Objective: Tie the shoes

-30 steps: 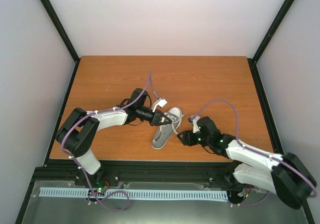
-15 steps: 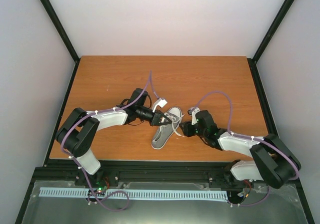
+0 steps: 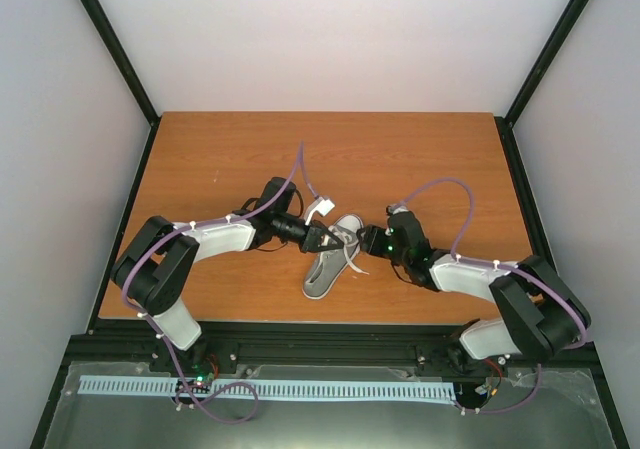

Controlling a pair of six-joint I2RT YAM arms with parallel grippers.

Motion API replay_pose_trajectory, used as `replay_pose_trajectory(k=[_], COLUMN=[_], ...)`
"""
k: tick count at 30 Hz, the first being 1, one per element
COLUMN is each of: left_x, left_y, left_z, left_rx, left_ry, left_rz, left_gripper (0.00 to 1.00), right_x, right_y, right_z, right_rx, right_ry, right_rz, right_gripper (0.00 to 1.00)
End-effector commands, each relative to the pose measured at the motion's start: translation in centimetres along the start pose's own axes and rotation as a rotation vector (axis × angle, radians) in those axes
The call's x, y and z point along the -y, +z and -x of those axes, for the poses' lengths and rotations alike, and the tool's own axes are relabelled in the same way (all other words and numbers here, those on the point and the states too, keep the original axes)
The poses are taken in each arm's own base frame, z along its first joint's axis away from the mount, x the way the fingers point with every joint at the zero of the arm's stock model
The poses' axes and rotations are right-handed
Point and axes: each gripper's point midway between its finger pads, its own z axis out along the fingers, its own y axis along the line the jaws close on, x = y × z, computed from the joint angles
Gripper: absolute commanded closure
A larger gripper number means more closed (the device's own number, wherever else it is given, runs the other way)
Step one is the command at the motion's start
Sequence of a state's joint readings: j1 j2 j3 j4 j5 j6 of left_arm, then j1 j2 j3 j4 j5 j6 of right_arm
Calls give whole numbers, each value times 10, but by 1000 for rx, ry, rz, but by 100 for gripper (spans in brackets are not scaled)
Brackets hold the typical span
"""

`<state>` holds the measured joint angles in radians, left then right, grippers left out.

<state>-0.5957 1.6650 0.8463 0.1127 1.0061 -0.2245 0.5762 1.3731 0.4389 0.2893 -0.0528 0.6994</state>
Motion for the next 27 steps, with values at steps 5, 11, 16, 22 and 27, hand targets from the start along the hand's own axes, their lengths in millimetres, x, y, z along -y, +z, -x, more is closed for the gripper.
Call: replay_pose_trajectory(k=[5, 11, 16, 22, 27], left_x=[6, 7, 7, 8, 9], left_y=[-2, -2, -2, -3, -3], left_z=[7, 8, 8, 8, 8], left_rx=[13, 14, 15, 15, 15], left_ry=[51, 53, 56, 59, 59], left_rz=[-22, -24, -23, -23, -26], left_gripper=[96, 96, 96, 96, 96], right_x=[-6, -3, 1, -4, -36], right_y=[18, 26, 25, 13, -1], right_z=[10, 5, 5, 22, 58], right_rx=[1, -20, -8, 45, 88], right_ry=[174, 189, 194, 173, 63], right_rz=[1, -5, -27, -32, 17], right_gripper=[48, 71, 90, 97, 97])
